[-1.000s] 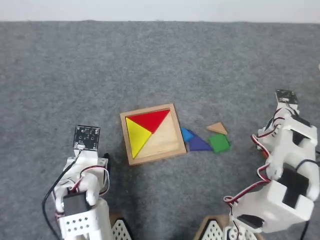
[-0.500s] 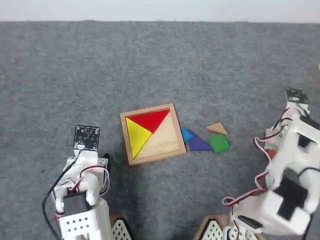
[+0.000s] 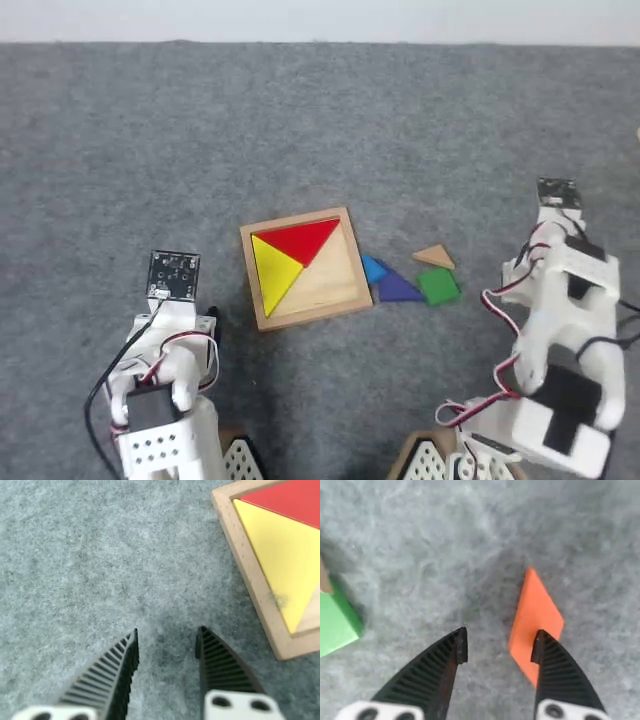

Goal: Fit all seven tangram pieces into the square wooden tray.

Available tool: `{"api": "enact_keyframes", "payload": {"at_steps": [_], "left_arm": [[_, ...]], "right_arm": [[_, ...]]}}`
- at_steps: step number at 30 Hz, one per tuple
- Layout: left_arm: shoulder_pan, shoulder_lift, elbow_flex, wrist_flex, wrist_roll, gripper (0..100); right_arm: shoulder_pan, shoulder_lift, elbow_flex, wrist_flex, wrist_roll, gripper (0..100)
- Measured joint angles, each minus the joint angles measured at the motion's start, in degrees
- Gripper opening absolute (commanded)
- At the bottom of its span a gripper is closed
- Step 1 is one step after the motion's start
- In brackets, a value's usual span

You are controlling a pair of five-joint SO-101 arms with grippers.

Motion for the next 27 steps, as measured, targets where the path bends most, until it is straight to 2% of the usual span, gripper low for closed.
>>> {"api": "enact_keyframes", "payload": {"at_steps": [5,16,21,27], "left_arm": [[0.0,0.0,0.0,0.0,0.0,19],[0.0,0.0,0.0,0.0,0.0,19],[0.0,0.0,0.0,0.0,0.0,19],[0.0,0.0,0.0,0.0,0.0,19]], "right_arm": [[5.2,7.8,-6.3,-1.0,1.0,17.7],[12.3,16.2,-14.6,-0.4,5.3,20.8],[12.7,15.8,-15.3,0.4,5.3,21.0],[16.4,7.7,-15.0,8.9,5.6,27.0]]}}
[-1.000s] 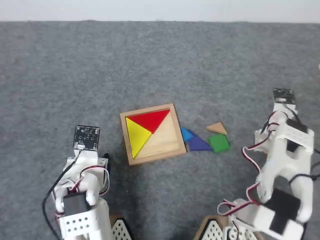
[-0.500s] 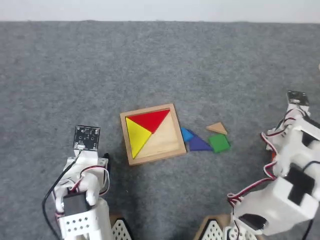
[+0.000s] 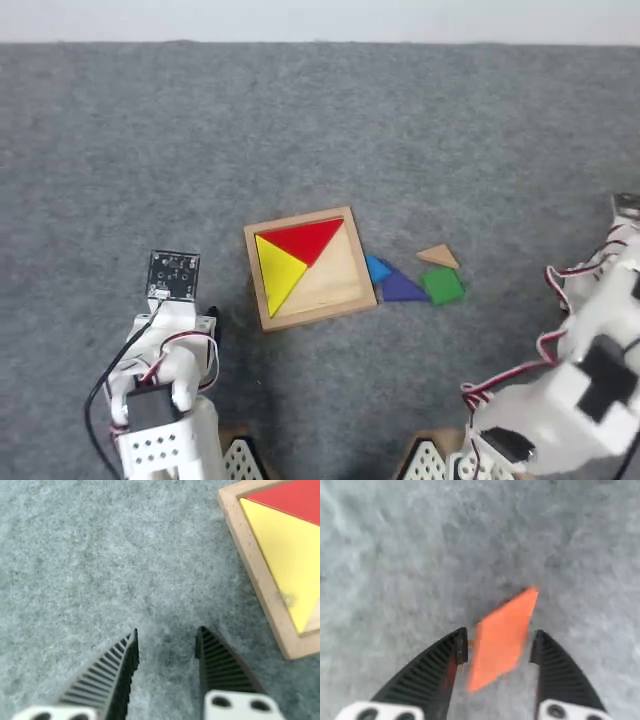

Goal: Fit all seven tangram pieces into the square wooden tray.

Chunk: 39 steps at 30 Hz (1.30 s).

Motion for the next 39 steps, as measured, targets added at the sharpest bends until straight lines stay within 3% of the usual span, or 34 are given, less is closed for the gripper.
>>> {"api": "enact_keyframes", "payload": {"at_steps": [11,31,39], "left_arm": [[0.0,0.0,0.0,0.0,0.0,19],[0.0,0.0,0.0,0.0,0.0,19],[0.0,0.0,0.0,0.0,0.0,19]], "right_arm": [[0.4,-6.6,0.0,4.5,0.0,27.0],[-0.1,7.4,-0.1,-3.1,4.5,27.0],[-7.8,7.5,-0.1,-3.1,4.5,27.0]]}}
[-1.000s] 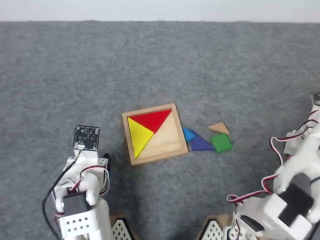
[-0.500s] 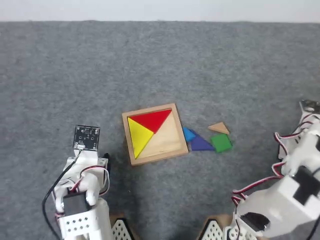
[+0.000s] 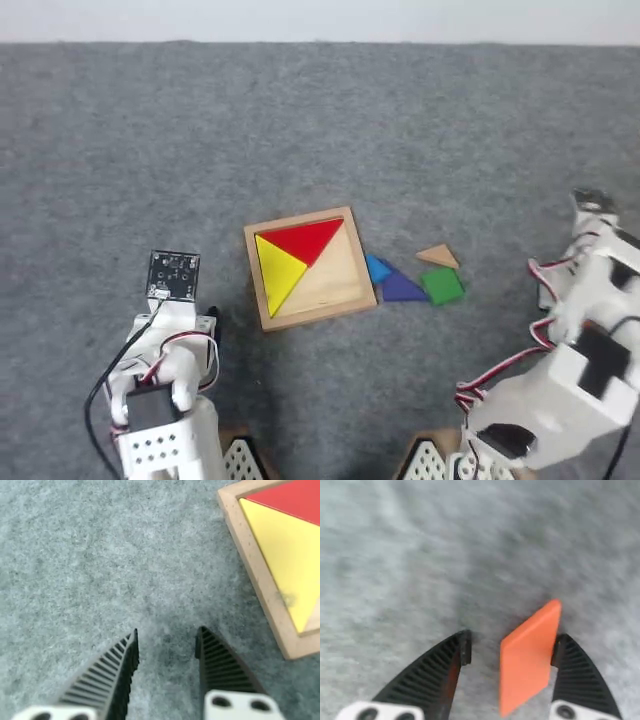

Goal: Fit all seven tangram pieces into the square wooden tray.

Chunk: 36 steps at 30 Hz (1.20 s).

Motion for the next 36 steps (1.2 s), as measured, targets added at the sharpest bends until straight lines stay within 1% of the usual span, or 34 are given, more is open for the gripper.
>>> {"api": "enact_keyframes", "payload": {"at_steps": [6,9,13,18,23,29,36], "left_arm": [[0.0,0.0,0.0,0.0,0.0,19],[0.0,0.0,0.0,0.0,0.0,19],[0.0,0.0,0.0,0.0,0.0,19],[0.0,0.0,0.0,0.0,0.0,19],[0.0,0.0,0.0,0.0,0.0,19],[0.0,0.0,0.0,0.0,0.0,19],[0.0,0.0,0.0,0.0,0.0,19]], "right_arm": [[-6.6,0.2,0.0,0.0,0.2,27.0],[-7.5,0.3,0.0,0.0,0.2,27.0],[-6.0,0.3,0.0,0.0,0.6,27.0],[-3.0,0.3,-0.2,0.8,5.7,27.0],[0.4,0.2,-0.3,1.6,9.2,26.5],[3.7,0.2,-0.5,1.8,13.5,16.5],[4.9,-0.4,0.4,1.7,15.0,15.8]]}}
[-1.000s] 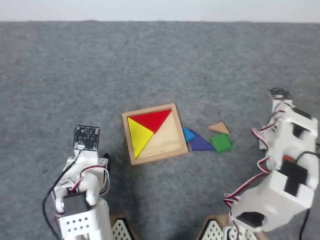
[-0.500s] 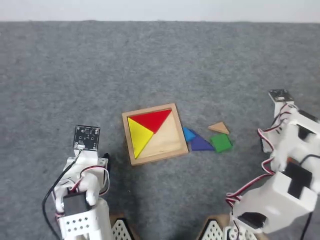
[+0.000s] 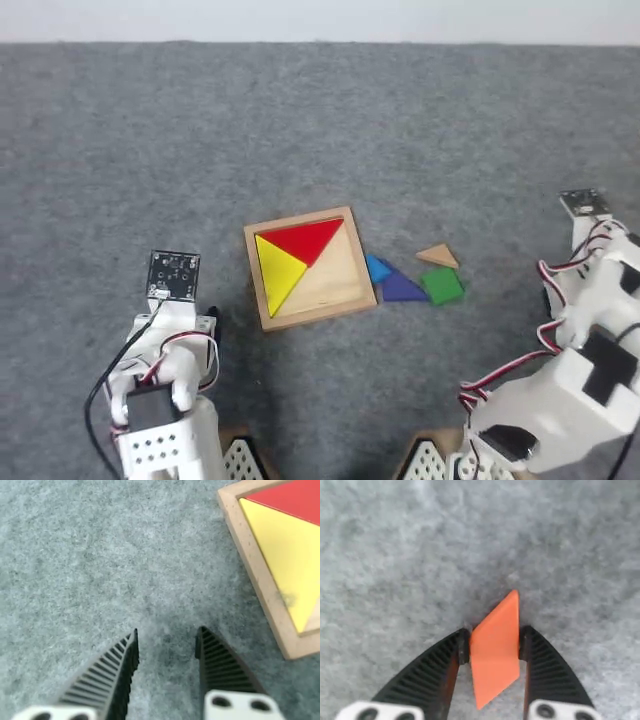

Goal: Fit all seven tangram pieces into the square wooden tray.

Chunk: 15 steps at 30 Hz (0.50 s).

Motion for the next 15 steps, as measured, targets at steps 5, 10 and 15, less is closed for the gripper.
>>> {"api": "enact_keyframes", "payload": {"at_steps": [5,10,15], "left_arm": [[0.0,0.0,0.0,0.0,0.0,19],[0.0,0.0,0.0,0.0,0.0,19],[0.0,0.0,0.0,0.0,0.0,19]], "right_arm": [[-0.1,-0.2,0.5,-0.1,-1.5,14.7],[-1.9,-0.2,0.4,0.1,-7.0,9.5],[-9.2,0.1,-2.6,6.2,-13.3,9.5]]}}
